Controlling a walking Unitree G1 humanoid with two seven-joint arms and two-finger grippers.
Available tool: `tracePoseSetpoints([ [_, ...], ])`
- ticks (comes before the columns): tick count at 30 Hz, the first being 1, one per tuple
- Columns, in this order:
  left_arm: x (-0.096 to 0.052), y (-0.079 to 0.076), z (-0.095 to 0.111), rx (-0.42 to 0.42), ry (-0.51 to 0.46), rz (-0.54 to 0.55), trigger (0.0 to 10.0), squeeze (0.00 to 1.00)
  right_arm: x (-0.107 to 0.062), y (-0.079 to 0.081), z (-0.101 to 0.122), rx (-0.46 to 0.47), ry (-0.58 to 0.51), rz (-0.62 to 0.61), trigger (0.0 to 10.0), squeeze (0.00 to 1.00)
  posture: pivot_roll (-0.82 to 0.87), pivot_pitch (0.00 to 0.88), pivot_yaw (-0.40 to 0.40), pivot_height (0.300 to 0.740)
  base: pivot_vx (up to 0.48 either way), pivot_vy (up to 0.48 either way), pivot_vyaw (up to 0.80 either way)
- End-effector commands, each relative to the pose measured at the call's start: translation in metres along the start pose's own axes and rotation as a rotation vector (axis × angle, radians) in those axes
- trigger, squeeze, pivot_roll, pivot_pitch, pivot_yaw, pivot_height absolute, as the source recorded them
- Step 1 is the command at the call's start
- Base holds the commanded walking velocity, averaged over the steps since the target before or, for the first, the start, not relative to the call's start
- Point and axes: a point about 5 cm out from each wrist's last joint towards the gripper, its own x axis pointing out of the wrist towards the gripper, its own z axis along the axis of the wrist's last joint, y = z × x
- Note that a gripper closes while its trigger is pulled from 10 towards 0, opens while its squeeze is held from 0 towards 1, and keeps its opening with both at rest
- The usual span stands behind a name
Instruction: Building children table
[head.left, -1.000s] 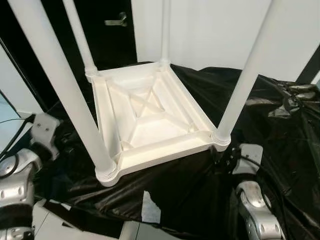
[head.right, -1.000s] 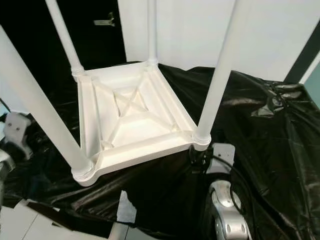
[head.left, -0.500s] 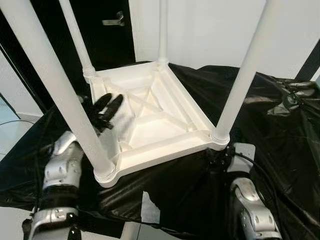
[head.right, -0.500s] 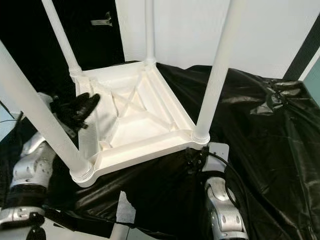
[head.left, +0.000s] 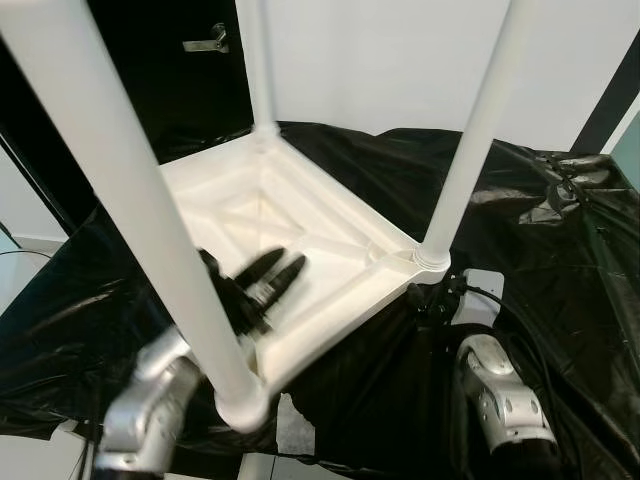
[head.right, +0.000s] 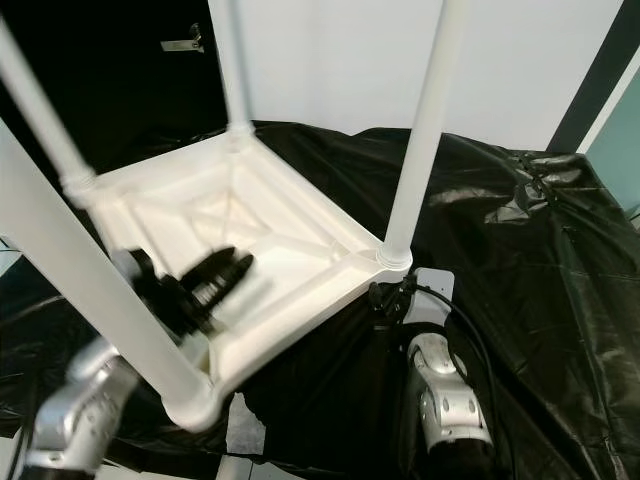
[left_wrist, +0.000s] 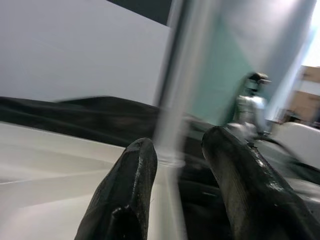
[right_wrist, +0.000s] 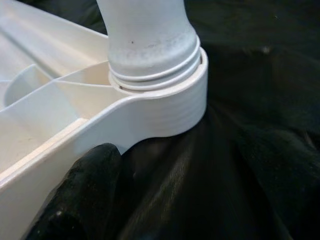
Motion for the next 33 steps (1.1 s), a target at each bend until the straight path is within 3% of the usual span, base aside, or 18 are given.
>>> tracePoseSetpoints([
  [1, 0.000, -0.015, 0.000, -0.005, 0.008, -0.194, 10.0, 0.00, 0.002, 0.004, -0.003, 0.004, 0.017, 0.018, 10.0, 0.00, -0.02, 0.000, -0.006, 0.740, 0.000, 0.000, 0.00],
  [4, 0.002, -0.021, 0.000, 0.000, 0.019, -0.195, 10.0, 0.00, 0.008, 0.006, 0.000, 0.000, 0.011, 0.040, 10.0, 0.00, -0.01, 0.000, -0.004, 0.740, 0.000, 0.000, 0.00],
  [7, 0.027, -0.027, -0.013, 0.107, 0.081, -0.101, 10.0, 0.00, 0.035, 0.012, 0.020, -0.025, -0.012, 0.096, 10.0, 0.00, 0.01, 0.000, -0.014, 0.740, 0.000, 0.000, 0.00],
  [9, 0.027, -0.027, -0.013, 0.107, 0.081, -0.101, 10.0, 0.00, 0.035, 0.012, 0.020, -0.025, -0.012, 0.096, 10.0, 0.00, 0.01, 0.000, -0.014, 0.740, 0.000, 0.000, 0.00],
  [10, 0.035, -0.027, -0.017, 0.152, 0.091, -0.073, 10.0, 0.00, 0.041, 0.011, 0.025, -0.029, -0.018, 0.090, 10.0, 0.00, 0.01, 0.000, -0.016, 0.740, 0.000, 0.000, 0.00],
  [13, 0.043, -0.027, -0.022, 0.185, 0.109, -0.056, 10.0, 0.00, 0.045, 0.011, 0.029, -0.036, -0.029, 0.090, 10.0, 0.00, 0.01, 0.000, -0.013, 0.740, 0.000, 0.000, 0.00],
  [15, 0.060, -0.028, -0.026, 0.241, 0.128, -0.036, 10.0, 0.00, 0.052, 0.013, 0.037, -0.041, -0.043, 0.108, 10.0, 0.00, 0.01, 0.000, -0.007, 0.740, 0.000, 0.000, 0.00],
  [18, 0.070, -0.030, -0.029, 0.266, 0.144, -0.029, 10.0, 0.00, 0.056, 0.015, 0.040, -0.052, -0.046, 0.123, 10.0, 0.00, 0.01, 0.000, -0.003, 0.740, 0.000, 0.000, 0.00],
  [20, 0.086, -0.031, -0.034, 0.313, 0.167, 0.007, 10.0, 0.00, 0.059, 0.017, 0.042, -0.060, -0.050, 0.135, 10.0, 0.00, 0.01, 0.000, 0.006, 0.740, 0.000, 0.000, 0.00],
  [24, 0.091, -0.027, -0.034, 0.341, 0.187, 0.046, 10.0, 0.00, 0.060, 0.011, 0.044, -0.071, -0.067, 0.112, 10.0, 0.00, 0.01, 0.000, 0.006, 0.740, 0.000, 0.000, 0.00],
  [26, 0.087, -0.013, -0.027, 0.369, 0.189, 0.108, 10.0, 0.00, 0.057, -0.001, 0.043, -0.082, -0.090, 0.072, 10.0, 0.00, 0.01, 0.000, 0.007, 0.740, 0.000, 0.000, 0.00],
  [27, 0.087, -0.013, -0.027, 0.369, 0.189, 0.108, 10.0, 0.00, 0.057, -0.001, 0.043, -0.082, -0.090, 0.072, 10.0, 0.00, 0.01, 0.000, 0.007, 0.740, 0.000, 0.000, 0.00],
  [29, 0.075, 0.006, -0.019, 0.404, 0.201, 0.151, 10.0, 0.00, 0.051, -0.014, 0.040, -0.089, -0.112, 0.041, 10.0, 0.00, 0.01, 0.000, 0.008, 0.740, 0.000, 0.000, 0.00],
  [33, 0.063, 0.021, -0.013, 0.441, 0.231, 0.151, 10.0, 0.00, 0.046, -0.024, 0.037, -0.093, -0.123, 0.024, 10.0, 0.00, 0.01, 0.000, 0.013, 0.740, 0.000, 0.000, 0.00],
])
